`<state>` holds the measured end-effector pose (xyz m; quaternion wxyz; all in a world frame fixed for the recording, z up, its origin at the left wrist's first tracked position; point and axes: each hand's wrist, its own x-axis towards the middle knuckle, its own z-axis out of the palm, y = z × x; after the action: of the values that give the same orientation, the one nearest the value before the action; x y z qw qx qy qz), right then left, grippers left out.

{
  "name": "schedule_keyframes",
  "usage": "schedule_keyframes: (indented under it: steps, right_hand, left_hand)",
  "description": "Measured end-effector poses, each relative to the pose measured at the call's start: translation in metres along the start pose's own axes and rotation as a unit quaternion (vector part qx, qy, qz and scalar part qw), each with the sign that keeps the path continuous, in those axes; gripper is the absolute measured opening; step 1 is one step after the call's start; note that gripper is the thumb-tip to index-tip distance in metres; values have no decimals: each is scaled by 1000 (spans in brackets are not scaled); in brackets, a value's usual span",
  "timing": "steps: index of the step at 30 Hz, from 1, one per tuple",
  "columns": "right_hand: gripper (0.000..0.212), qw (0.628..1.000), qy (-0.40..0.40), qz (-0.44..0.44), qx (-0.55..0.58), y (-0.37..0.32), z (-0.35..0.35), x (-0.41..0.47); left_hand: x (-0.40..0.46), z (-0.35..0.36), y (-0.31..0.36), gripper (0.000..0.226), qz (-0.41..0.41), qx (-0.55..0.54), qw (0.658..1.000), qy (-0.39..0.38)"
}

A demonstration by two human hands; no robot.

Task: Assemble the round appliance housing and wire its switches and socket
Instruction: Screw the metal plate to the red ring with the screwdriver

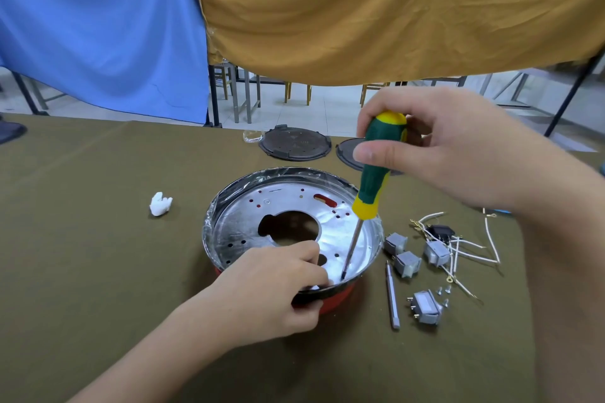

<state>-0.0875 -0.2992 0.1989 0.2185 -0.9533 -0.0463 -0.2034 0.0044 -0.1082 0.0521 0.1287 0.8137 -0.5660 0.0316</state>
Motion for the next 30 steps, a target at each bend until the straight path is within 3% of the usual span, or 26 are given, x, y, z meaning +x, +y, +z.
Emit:
schedule_keyframes:
  steps: [5, 7, 12, 16, 23, 28, 30]
  right_hand:
    - [47, 981, 98, 16, -164, -3, 22, 9]
    - [46, 987, 78, 22, -140, -3, 22, 9]
    - [18, 999, -42, -4, 31, 4, 3, 1]
    - [12, 999, -27, -21, 43, 1, -1, 0]
    - [48, 983, 84, 30, -158, -3, 22, 9]
    - [26, 999, -36, 13, 12, 2, 4, 2]
    - [17, 997, -50, -14, 48, 3, 0, 0]
  left_hand:
    - [1, -1, 0, 27, 1, -2, 1000, 2]
    - [1, 0, 0, 27, 0, 2, 1000, 1]
    - [0, -1, 0, 27, 3, 0, 1000, 5]
    - [0, 0, 0, 29, 1, 6, 1000, 2]
    - [1, -1, 1, 27, -9, 6, 1000, -11]
    - [0, -2, 2, 29, -9, 13, 1000, -18]
    - [0, -2, 2, 28, -9, 14, 1000, -13]
